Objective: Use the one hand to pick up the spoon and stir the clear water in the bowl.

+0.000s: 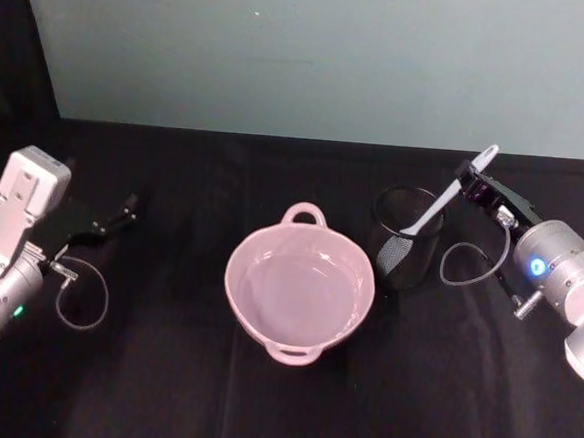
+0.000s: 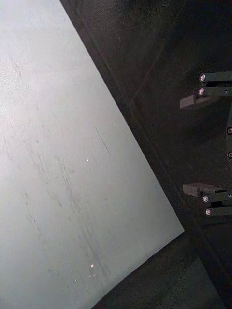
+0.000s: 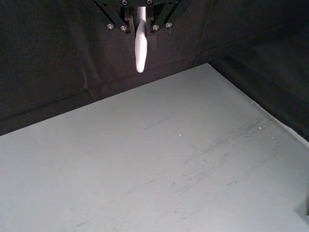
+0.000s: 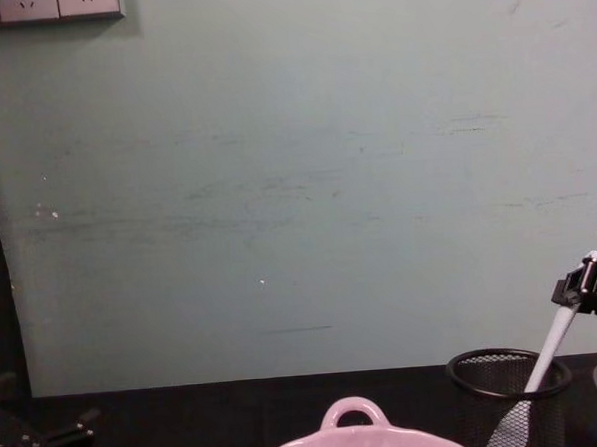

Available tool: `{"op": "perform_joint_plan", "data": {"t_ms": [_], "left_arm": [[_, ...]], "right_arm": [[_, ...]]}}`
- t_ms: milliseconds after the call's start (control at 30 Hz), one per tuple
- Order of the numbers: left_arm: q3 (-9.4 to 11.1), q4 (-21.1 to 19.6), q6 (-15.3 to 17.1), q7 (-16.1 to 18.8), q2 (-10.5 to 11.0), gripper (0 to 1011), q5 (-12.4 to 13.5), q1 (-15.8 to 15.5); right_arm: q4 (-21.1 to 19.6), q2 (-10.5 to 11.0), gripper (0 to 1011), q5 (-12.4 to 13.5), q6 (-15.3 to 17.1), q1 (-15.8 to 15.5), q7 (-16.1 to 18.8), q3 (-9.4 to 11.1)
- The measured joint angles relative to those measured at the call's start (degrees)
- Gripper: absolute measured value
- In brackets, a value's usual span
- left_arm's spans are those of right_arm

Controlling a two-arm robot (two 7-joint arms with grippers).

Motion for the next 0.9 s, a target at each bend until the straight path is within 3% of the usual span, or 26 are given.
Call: {"op": "perform_joint_plan", "data": {"t_ms": [300, 900], "left_arm": [[0.0, 0.0, 0.0, 0.0, 0.0, 1011, 0.0, 0.0], [0.0, 0.0, 0.0, 0.0, 0.0, 1011, 0.0, 0.0]], "right_arm": [[0.0, -0.1, 134, -0.07, 0.05, 0.0, 0.0, 0.05], [-0.06, -0.19, 669, -0.22, 0.23, 0.0, -0.02, 0.12]]}}
